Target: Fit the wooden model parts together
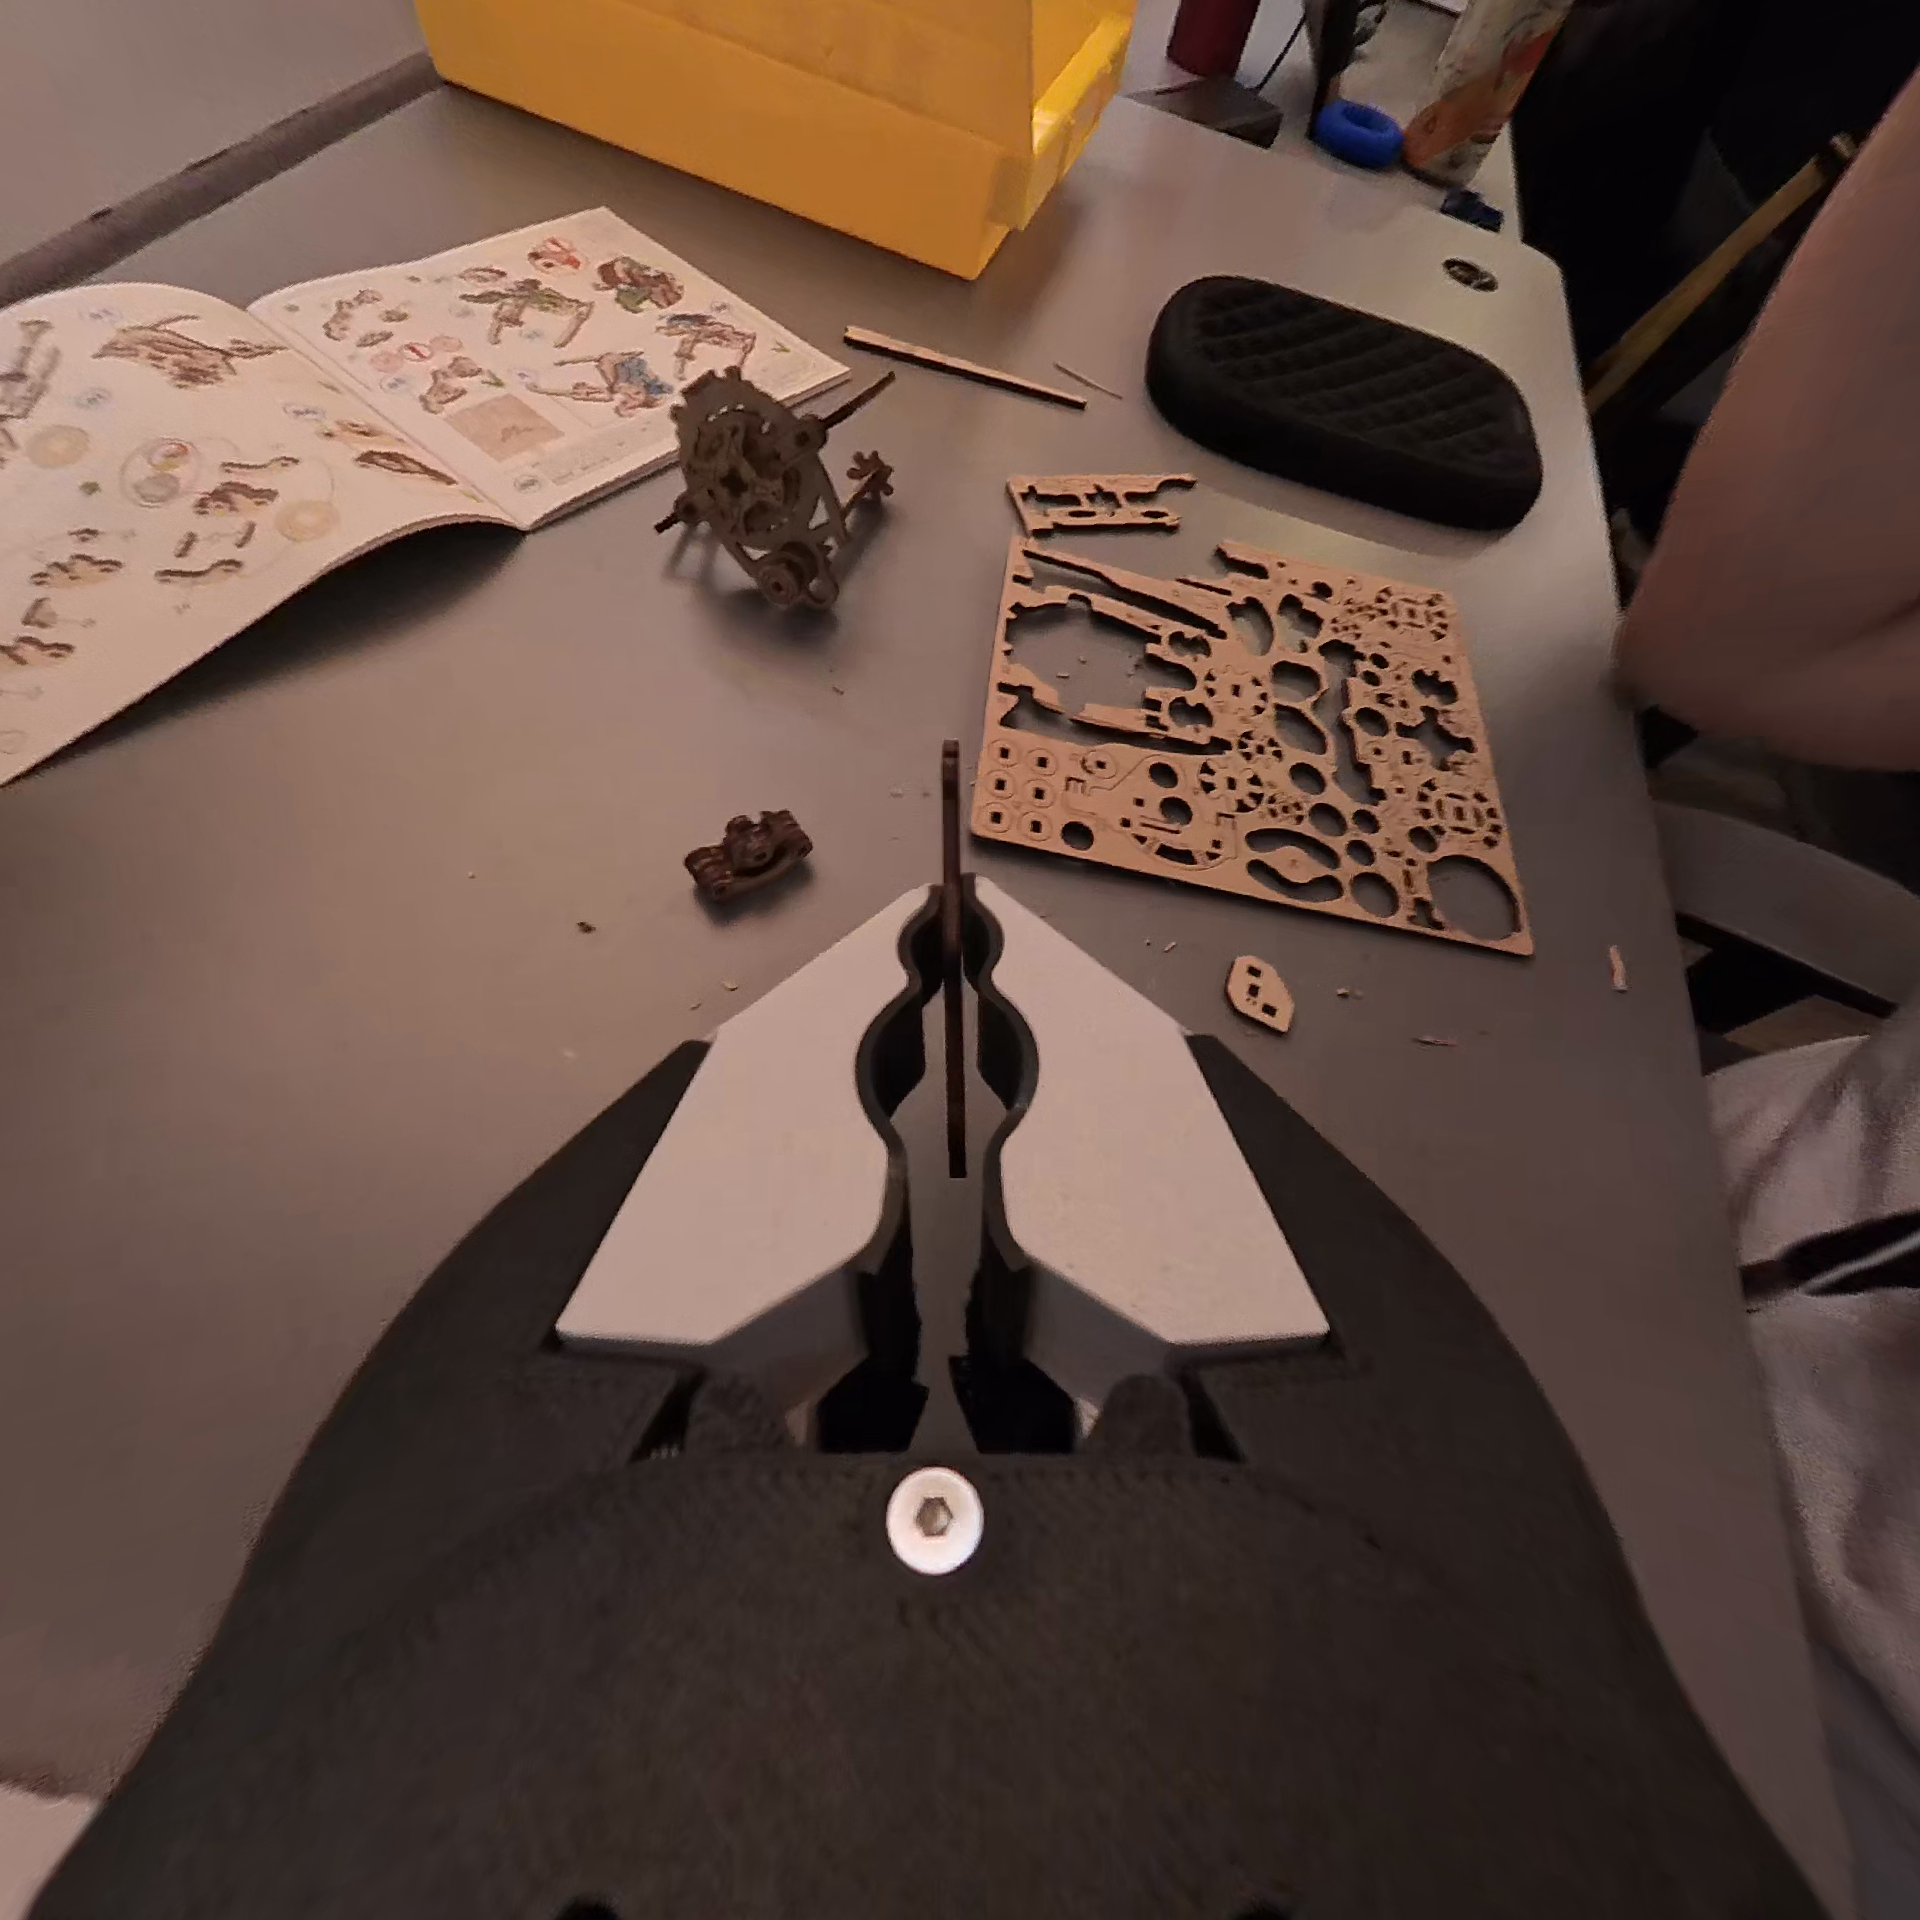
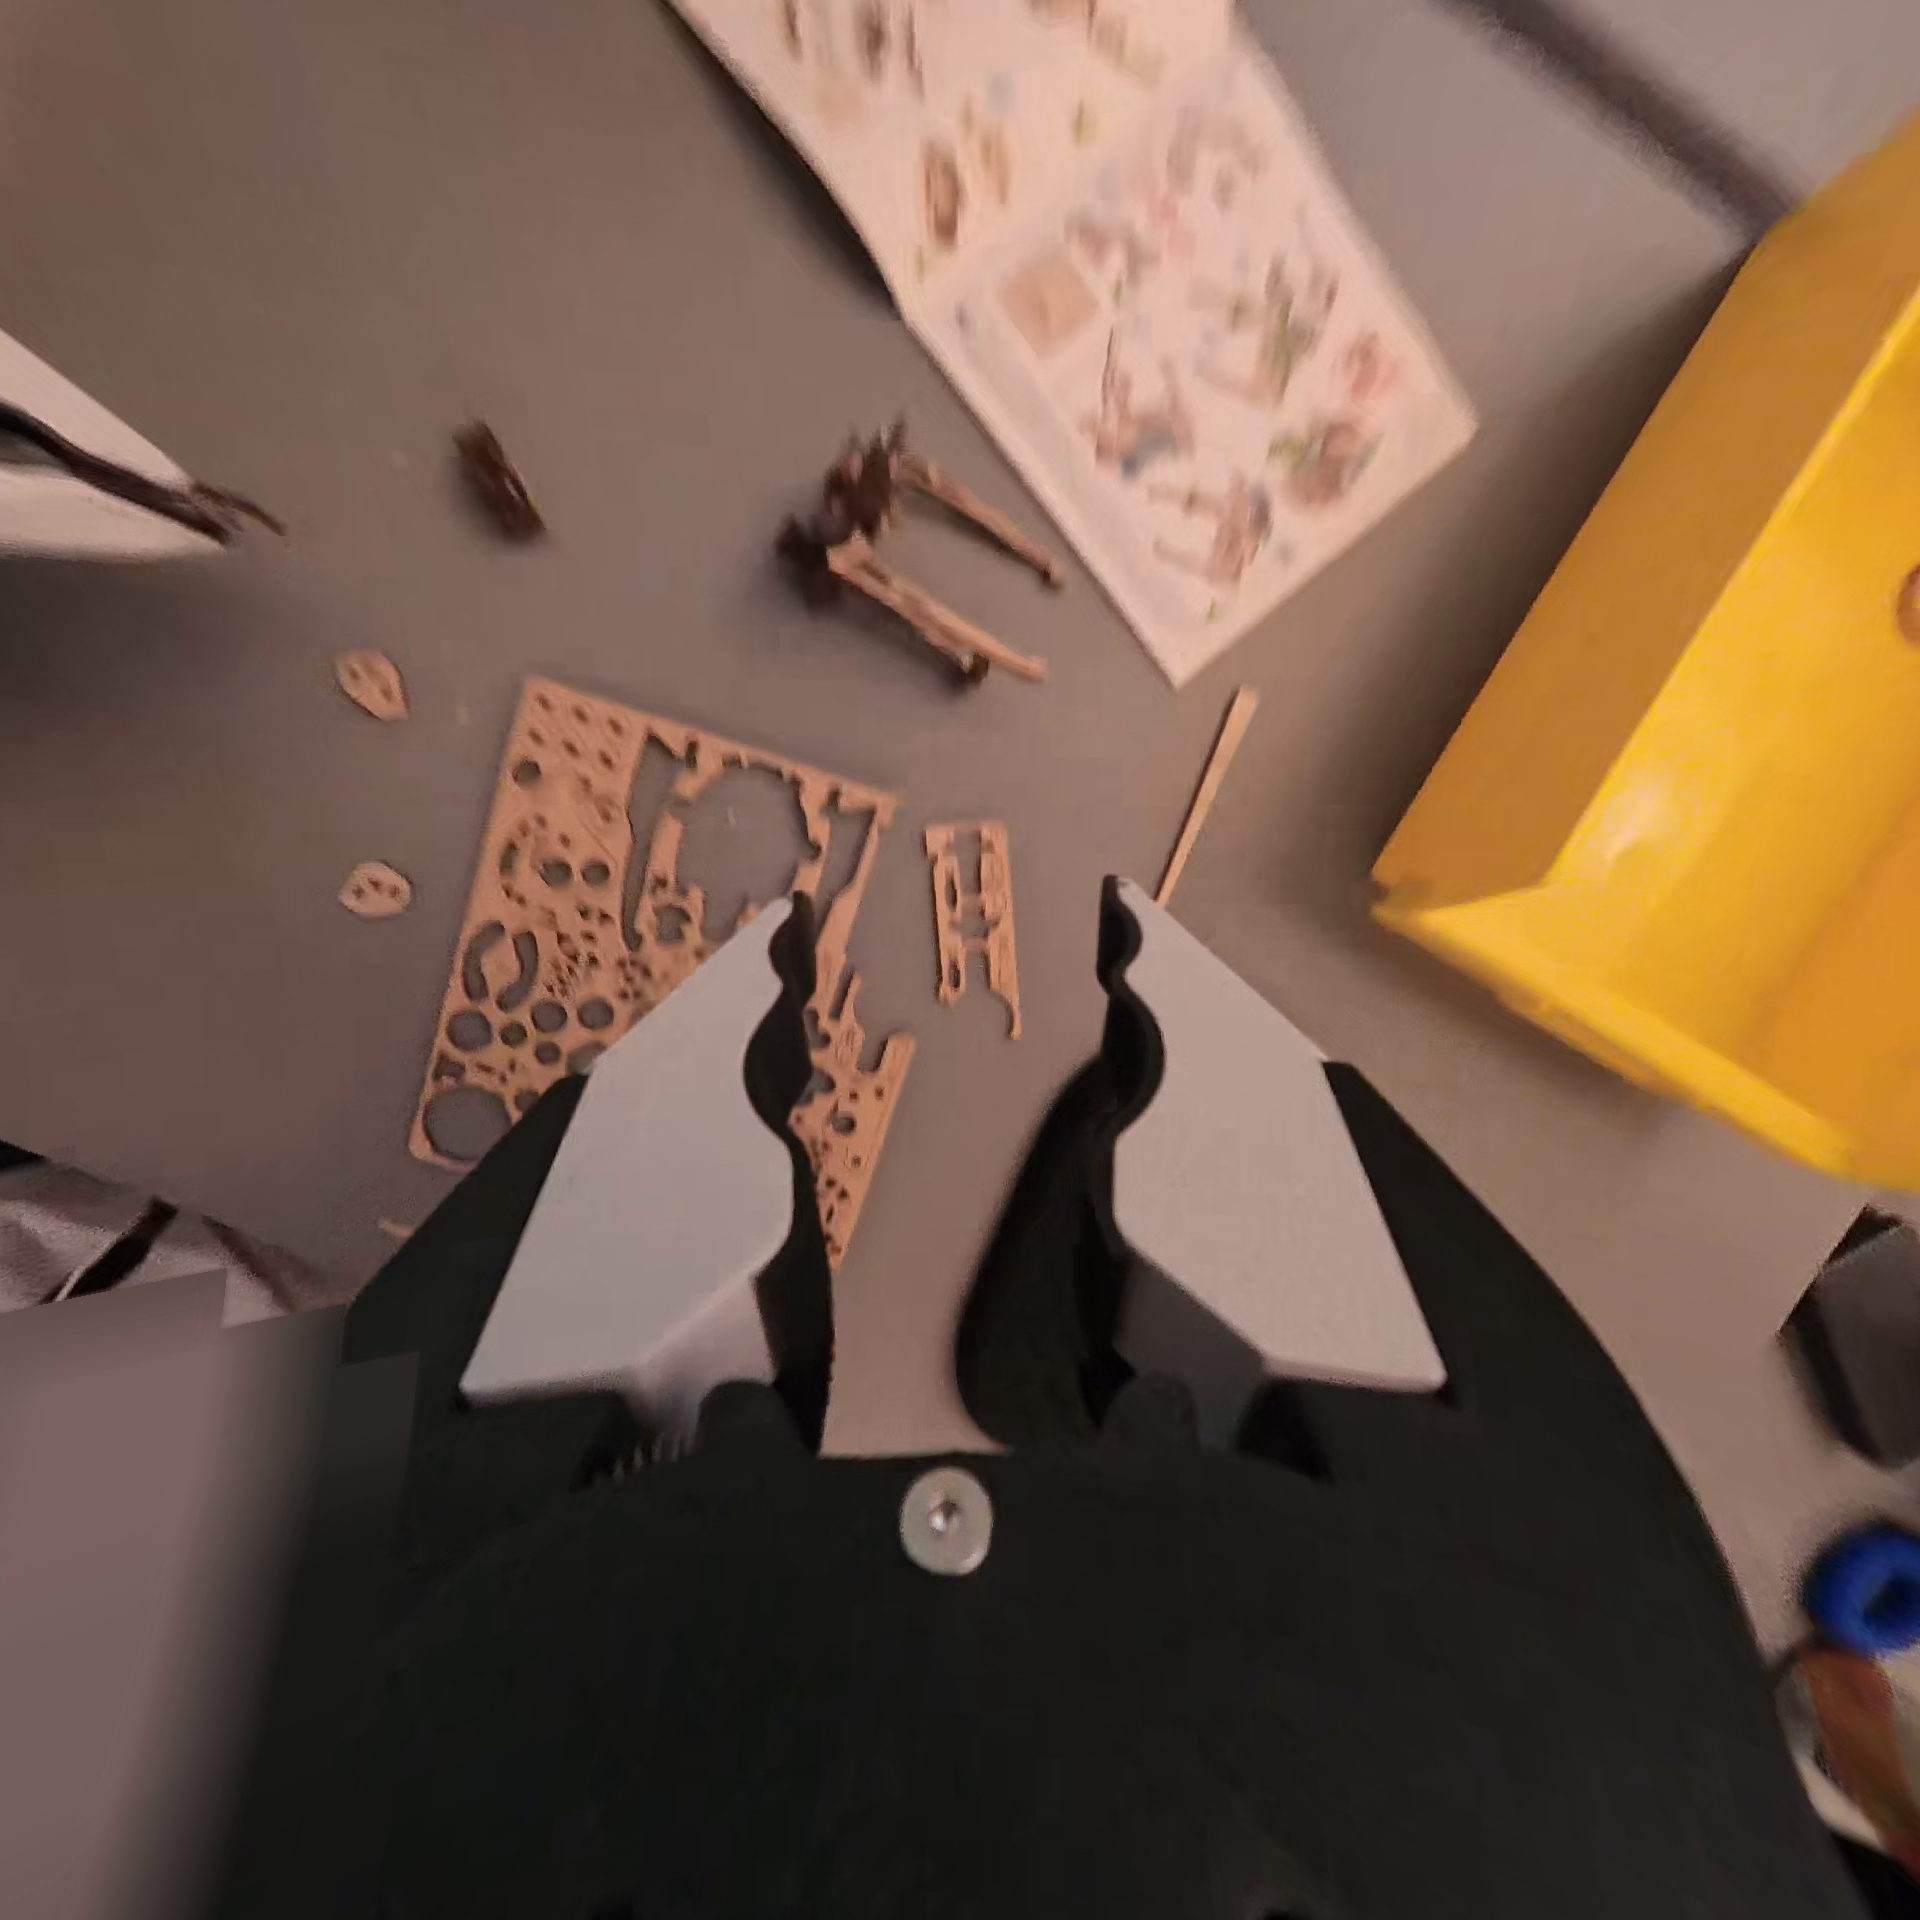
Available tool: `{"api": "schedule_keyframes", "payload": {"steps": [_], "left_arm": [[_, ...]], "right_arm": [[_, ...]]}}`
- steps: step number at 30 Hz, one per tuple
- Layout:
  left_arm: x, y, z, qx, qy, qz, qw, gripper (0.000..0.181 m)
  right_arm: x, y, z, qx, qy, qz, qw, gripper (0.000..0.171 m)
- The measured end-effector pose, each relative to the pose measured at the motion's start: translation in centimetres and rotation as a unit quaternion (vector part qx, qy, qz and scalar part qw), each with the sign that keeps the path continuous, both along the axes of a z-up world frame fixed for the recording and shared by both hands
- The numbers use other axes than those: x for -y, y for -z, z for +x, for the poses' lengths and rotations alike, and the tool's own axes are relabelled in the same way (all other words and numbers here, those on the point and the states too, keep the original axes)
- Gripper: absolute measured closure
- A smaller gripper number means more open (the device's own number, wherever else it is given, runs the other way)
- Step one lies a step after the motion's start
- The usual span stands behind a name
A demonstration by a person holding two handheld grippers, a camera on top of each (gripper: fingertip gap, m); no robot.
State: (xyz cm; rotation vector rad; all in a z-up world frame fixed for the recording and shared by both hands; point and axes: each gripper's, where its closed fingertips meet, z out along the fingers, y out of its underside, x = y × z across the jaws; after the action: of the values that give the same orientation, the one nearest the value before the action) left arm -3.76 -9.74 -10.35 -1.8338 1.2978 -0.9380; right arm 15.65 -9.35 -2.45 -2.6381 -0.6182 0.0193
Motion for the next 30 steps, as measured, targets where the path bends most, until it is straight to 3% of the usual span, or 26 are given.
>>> {"api": "schedule_keyframes", "payload": {"steps": [3,9,12,17,24,28,30], "left_arm": [[0.0,0.2,0.9,0.001,0.005,-0.024,1.0,0.181],[-2.0,-0.6,2.9,-0.082,0.003,-0.015,0.997,0.181],[-4.6,-2.6,4.2,-0.118,-0.008,0.03,0.993,0.181],[-6.8,-5.9,6.8,-0.08,-0.014,0.042,0.996,0.181],[-7.5,-3.2,3.7,-0.093,-0.035,0.006,0.995,0.181],[-8.2,-4.0,3.0,-0.066,-0.043,-0.004,0.997,0.181],[-8.4,-4.2,2.6,-0.06,-0.045,-0.005,0.997,0.181]], "right_arm": [[1.4,3.5,2.1,0.059,0.007,-0.101,0.993,0.117],[-0.1,4.5,3.3,0.077,-0.004,-0.12,0.99,0.119],[-1.1,5.1,3.0,0.067,-0.021,-0.129,0.989,0.123],[-0.8,7.4,4.6,0.07,-0.004,-0.193,0.979,0.123],[-1.3,9.1,4.1,0.082,-0.021,-0.229,0.97,0.131],[-2.4,8.8,4.7,0.021,-0.038,-0.207,0.977,0.136],[-4.0,8.5,2.9,-0.063,-0.069,-0.145,0.985,0.146]]}}
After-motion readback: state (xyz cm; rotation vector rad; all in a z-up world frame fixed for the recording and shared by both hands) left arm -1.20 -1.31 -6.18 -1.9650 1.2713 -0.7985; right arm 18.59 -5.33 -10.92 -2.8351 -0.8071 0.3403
